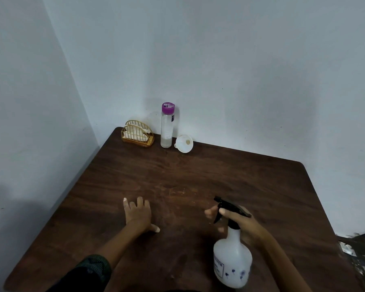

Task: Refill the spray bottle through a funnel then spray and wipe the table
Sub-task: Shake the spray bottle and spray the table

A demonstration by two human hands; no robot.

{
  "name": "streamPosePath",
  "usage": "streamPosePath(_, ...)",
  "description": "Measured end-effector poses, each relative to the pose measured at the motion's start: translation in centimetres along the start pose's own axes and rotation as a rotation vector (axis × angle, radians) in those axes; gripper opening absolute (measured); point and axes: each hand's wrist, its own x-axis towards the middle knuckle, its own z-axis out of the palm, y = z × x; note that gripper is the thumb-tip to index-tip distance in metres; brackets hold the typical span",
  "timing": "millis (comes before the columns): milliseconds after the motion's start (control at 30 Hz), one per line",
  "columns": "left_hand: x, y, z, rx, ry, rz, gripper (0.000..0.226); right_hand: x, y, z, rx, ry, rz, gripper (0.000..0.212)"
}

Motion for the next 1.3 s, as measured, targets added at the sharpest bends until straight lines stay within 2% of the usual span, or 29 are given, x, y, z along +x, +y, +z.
streamPosePath(67,0.1,0.0,0.0,-0.004,0.002,0.001,0.108,0.2,-0.3,0.3,0.003,-0.012,-0.067,0.047)
streamPosePath(167,0.0,-0.1,0.0,-0.011,0.007,0.003,0.108,0.3,-0.7,0.9,0.052,0.164,-0.126,0.053)
streamPosePath(233,-0.1,-0.1,0.1,-0.027,0.012,0.001,0.107,0.3,-1.1,1.2,0.1,0.215,-0.155,0.046)
streamPosePath(300,-0.2,-0.2,0.1,-0.037,0.01,-0.002,0.106,0.3,-1.4,1.3,0.109,0.174,-0.16,0.044)
streamPosePath(367,-0.1,-0.2,0.1,-0.046,0.006,-0.003,0.106,0.1,-1.6,1.1,0.038,0.139,-0.168,0.046)
streamPosePath(467,-0.1,-0.3,0.1,-0.048,-0.002,-0.004,0.105,-0.1,-1.5,1.0,-0.043,0.106,-0.226,0.034)
streamPosePath(667,0.0,-0.3,0.3,-0.037,0.013,-0.003,0.104,-0.1,-1.9,1.5,-0.012,0.318,-0.299,0.02)
streamPosePath(767,0.1,-0.4,0.2,-0.034,0.014,-0.003,0.105,-0.2,-2.5,1.8,-0.047,0.229,-0.295,0.021)
streamPosePath(867,0.1,-0.3,0.2,-0.03,0.016,0.0,0.106,-0.2,-2.6,1.8,-0.166,0.131,-0.284,0.034)
streamPosePath(933,0.0,-0.3,0.2,-0.033,0.015,-0.001,0.107,0.1,-2.4,1.9,-0.206,0.155,-0.277,0.031)
streamPosePath(1000,0.0,-0.3,0.2,-0.029,0.017,0.003,0.106,0.4,-2.1,1.9,-0.25,0.262,-0.274,0.019)
streamPosePath(1067,0.0,-0.3,0.2,-0.024,0.025,0.01,0.105,0.8,-2.1,1.8,-0.305,0.313,-0.264,0.021)
streamPosePath(1300,0.0,-0.3,0.1,-0.034,0.026,0.012,0.104,1.0,-3.3,2.0,-0.441,0.054,-0.189,0.038)
